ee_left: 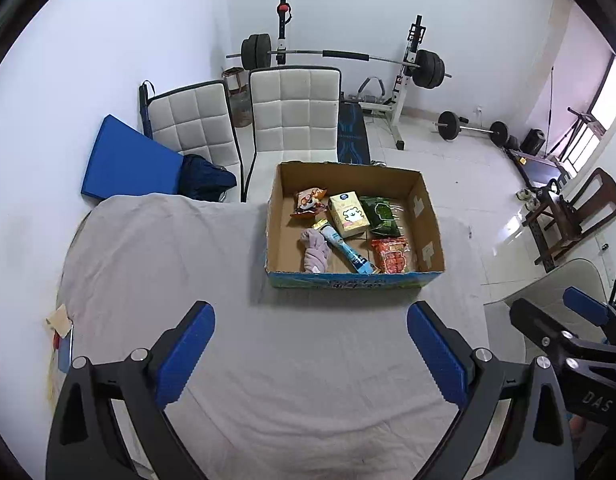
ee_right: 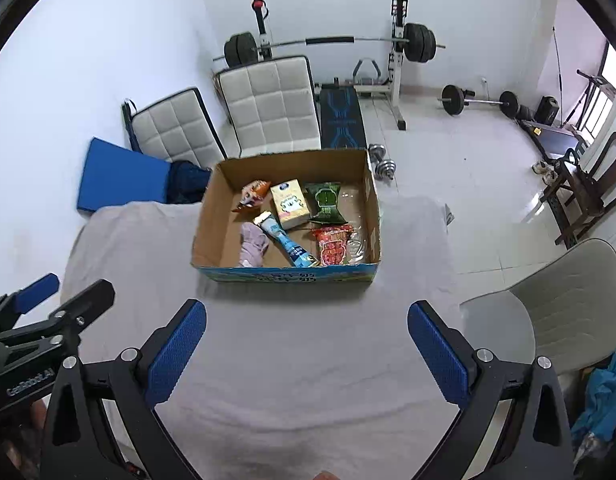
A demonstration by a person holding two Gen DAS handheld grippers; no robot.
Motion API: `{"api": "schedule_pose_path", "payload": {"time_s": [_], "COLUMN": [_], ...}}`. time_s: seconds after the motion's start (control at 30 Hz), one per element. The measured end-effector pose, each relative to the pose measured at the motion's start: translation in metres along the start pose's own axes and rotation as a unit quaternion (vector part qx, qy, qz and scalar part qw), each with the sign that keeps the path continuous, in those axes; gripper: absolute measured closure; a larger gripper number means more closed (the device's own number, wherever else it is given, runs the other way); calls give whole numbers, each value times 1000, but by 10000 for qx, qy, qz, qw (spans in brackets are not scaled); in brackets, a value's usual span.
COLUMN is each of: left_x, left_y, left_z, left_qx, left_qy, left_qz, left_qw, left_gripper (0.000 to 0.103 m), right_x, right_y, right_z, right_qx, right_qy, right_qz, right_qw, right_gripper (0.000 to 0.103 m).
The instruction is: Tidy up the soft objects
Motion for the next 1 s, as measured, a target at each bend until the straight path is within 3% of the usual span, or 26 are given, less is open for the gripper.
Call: {"api": "schedule_pose_path", "payload": {"time_s": [0.27,0.43,0.6,1.0], "left_x": [-39,-50,-54,-36], "left_y": [-3,0,0,-5], "left_z": [0,1,-4,-16], "left_qx": [-75,-34,-8,-170], "left_qy": [290,376,554,665], "left_qz": [60,108,-82,-151], "left_qw": [9995,9992,9984,9975], "left_gripper": [4,4,4,0], "right_x": [-60,-80,-85,-70], "right_y": [-6,-5,-3,-2], "right_z": [17,22,18,-10], "right_qx": [-65,-168,-117,-89], "right_qy": [218,386,484,747], "right_qz": [-72,150,229,343], "right_qw": [9997,9990,9985,9966], "right_gripper": [0,0,0,0]}}
Point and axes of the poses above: each gripper's, at about its wrist camera, not at the fingertips, and x roughly the way its jaws point, y to its right, z to its underside, the point moved 3 cm from there along x, roughly the way its jaws point, and after that the axes turned 6 degrees about x, right-handed, at the moved point
